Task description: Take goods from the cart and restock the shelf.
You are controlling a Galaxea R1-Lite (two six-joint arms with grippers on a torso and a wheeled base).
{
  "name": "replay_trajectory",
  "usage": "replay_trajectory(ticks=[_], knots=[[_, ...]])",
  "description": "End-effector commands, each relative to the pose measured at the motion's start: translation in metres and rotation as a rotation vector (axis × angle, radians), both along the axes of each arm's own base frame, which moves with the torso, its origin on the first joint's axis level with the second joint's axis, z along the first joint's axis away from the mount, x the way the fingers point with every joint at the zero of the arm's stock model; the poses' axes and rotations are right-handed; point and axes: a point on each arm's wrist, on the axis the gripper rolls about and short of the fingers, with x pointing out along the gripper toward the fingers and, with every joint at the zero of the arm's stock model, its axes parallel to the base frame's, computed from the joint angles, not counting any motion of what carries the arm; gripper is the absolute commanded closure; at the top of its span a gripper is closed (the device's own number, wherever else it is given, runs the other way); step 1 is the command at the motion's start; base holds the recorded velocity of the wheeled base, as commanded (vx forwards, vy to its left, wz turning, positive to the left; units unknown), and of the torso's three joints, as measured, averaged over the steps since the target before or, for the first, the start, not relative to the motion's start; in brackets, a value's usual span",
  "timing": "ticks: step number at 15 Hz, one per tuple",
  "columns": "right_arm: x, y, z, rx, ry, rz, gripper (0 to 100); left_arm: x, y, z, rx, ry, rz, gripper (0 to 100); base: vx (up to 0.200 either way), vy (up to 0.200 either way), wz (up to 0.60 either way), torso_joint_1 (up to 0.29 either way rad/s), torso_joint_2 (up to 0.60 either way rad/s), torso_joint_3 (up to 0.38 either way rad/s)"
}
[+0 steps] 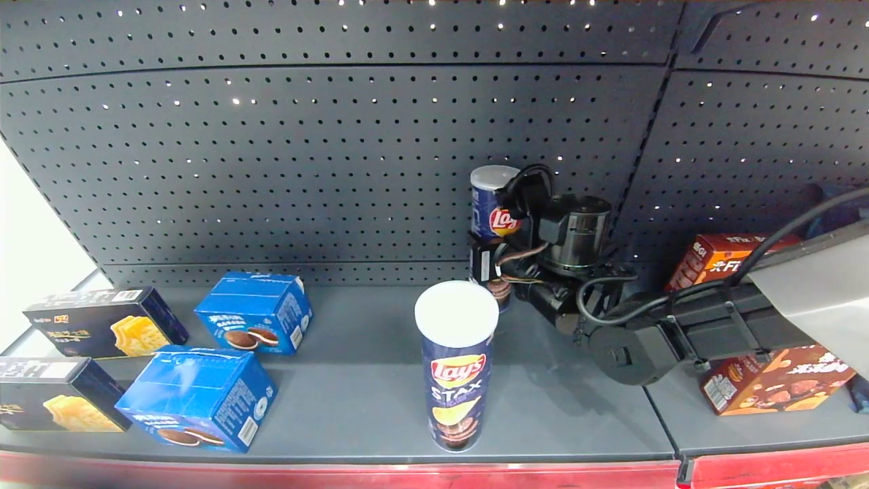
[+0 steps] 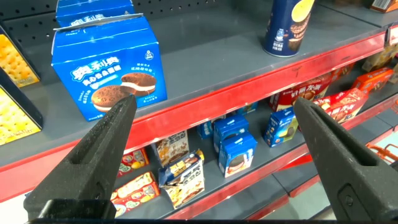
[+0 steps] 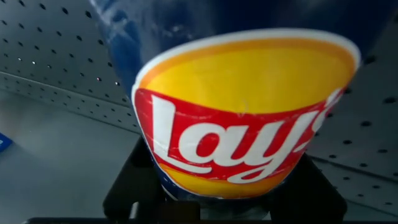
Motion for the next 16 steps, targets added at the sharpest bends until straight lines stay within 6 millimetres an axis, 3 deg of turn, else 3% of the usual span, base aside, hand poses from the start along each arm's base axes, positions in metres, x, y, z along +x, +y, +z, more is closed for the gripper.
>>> replay_trajectory(ticks=[1,16], knots=[[0.004,0.006,-0.005,0.000,0.005,0.004,100,0.000,0.000,0.000,0.000,0.000,0.000,0,0.000,0.000,0.00,0.000,0.00,0.000],[0.015,0.026,-0.022,-0.012,0.013,0.023,100,0.000,0.000,0.000,0.000,0.000,0.000,0,0.000,0.000,0.00,0.000,0.00,0.000]])
